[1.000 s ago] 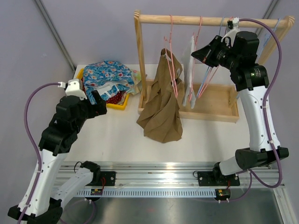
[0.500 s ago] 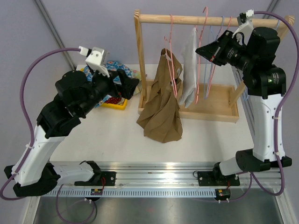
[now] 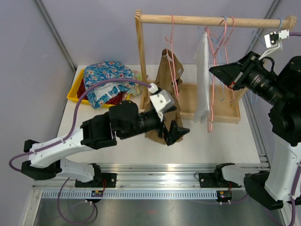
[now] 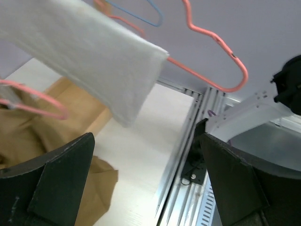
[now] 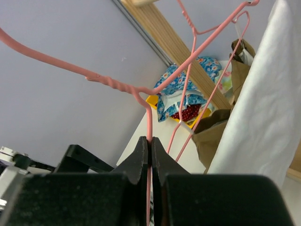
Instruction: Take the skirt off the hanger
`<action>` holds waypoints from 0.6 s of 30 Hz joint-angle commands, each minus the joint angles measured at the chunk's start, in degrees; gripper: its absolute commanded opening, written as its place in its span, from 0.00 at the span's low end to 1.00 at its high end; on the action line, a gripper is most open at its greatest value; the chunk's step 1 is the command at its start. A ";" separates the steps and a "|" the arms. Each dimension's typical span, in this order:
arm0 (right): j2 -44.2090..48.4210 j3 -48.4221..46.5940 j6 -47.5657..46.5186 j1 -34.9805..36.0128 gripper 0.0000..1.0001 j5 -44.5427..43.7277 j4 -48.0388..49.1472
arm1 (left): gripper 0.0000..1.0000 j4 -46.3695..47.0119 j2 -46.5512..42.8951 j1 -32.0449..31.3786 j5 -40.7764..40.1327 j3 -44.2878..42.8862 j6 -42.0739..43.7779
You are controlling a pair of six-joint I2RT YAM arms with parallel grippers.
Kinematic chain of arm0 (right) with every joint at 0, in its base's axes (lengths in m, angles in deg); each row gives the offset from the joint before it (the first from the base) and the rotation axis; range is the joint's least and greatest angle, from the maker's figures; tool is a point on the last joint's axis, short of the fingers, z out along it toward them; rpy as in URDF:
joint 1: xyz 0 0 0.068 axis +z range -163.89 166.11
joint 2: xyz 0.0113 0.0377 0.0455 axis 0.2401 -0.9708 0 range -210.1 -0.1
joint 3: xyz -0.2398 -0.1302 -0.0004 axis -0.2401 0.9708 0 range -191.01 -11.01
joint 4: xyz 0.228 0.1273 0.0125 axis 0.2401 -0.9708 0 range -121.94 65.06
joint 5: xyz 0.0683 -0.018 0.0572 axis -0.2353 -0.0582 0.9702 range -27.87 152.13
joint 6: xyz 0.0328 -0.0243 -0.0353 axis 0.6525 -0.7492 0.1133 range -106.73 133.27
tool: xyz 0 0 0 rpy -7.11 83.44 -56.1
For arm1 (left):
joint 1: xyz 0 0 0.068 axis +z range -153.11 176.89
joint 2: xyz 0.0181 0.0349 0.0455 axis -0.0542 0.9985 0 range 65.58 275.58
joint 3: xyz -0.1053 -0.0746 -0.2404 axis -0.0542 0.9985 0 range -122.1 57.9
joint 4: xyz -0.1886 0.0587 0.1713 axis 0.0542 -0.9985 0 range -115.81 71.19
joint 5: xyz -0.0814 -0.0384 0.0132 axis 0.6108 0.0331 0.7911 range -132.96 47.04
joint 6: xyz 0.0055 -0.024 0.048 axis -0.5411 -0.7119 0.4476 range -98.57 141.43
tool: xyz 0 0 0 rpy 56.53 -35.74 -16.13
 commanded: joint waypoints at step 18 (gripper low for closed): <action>3.05 -6.84 -1.56 0.28 0.00 5.46 -5.55 | 0.99 12.86 15.52 -14.14 -25.97 -5.33 10.54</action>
